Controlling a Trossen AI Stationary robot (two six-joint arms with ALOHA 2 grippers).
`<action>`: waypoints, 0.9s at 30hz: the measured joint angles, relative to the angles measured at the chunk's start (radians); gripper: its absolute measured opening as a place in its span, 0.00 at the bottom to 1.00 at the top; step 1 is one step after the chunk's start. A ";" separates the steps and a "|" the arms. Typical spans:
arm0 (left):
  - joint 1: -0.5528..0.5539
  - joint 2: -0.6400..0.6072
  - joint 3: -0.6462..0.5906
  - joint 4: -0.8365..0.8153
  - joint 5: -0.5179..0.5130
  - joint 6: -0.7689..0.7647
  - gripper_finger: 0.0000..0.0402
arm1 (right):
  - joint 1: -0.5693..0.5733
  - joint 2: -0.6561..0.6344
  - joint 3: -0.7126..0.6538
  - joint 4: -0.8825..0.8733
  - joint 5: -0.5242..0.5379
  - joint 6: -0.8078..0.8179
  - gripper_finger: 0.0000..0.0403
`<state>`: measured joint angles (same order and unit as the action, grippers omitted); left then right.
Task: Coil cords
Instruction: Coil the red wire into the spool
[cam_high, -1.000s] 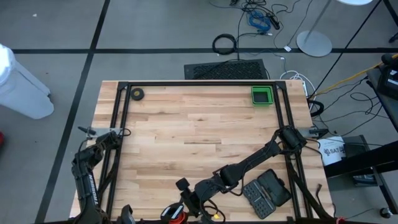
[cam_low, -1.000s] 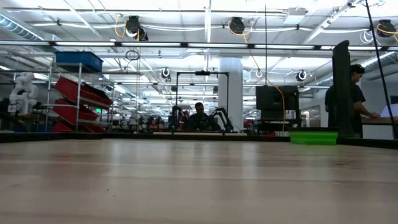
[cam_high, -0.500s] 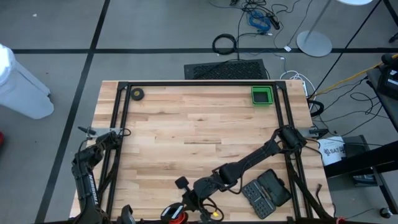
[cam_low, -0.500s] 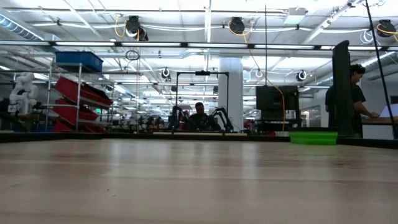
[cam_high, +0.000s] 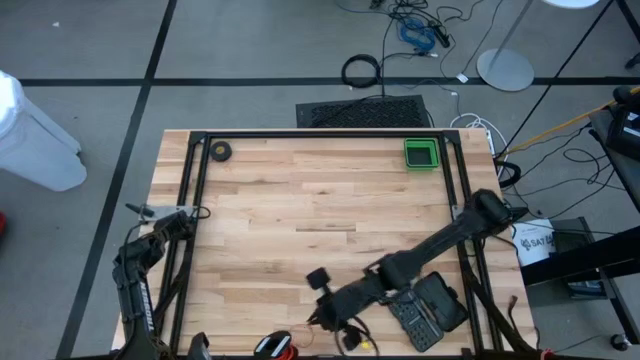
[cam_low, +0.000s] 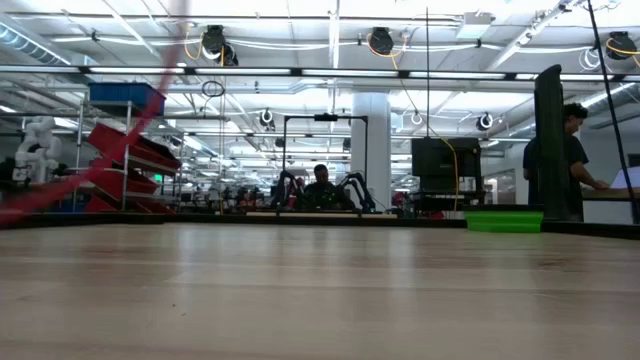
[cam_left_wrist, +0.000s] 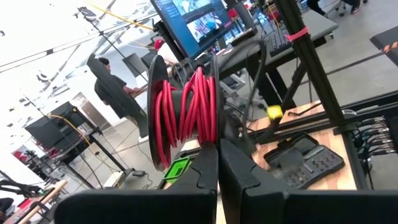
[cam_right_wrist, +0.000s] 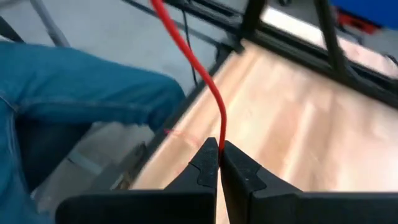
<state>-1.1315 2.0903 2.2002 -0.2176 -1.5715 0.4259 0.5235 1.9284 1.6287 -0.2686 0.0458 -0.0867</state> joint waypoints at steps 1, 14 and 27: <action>-0.003 0.000 0.000 0.000 0.000 0.000 0.00 | 0.010 -0.023 0.000 -0.041 0.030 0.014 0.00; -0.022 0.000 0.000 0.000 0.002 -0.002 0.00 | 0.194 -0.233 0.000 -0.367 0.596 0.208 0.00; -0.009 0.000 0.000 -0.005 0.055 -0.030 0.00 | 0.343 -0.302 0.000 -0.335 0.822 0.212 0.00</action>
<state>-1.1404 2.0903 2.2002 -0.2230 -1.5162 0.3963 0.8665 1.6260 1.6287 -0.6032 0.8677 0.1257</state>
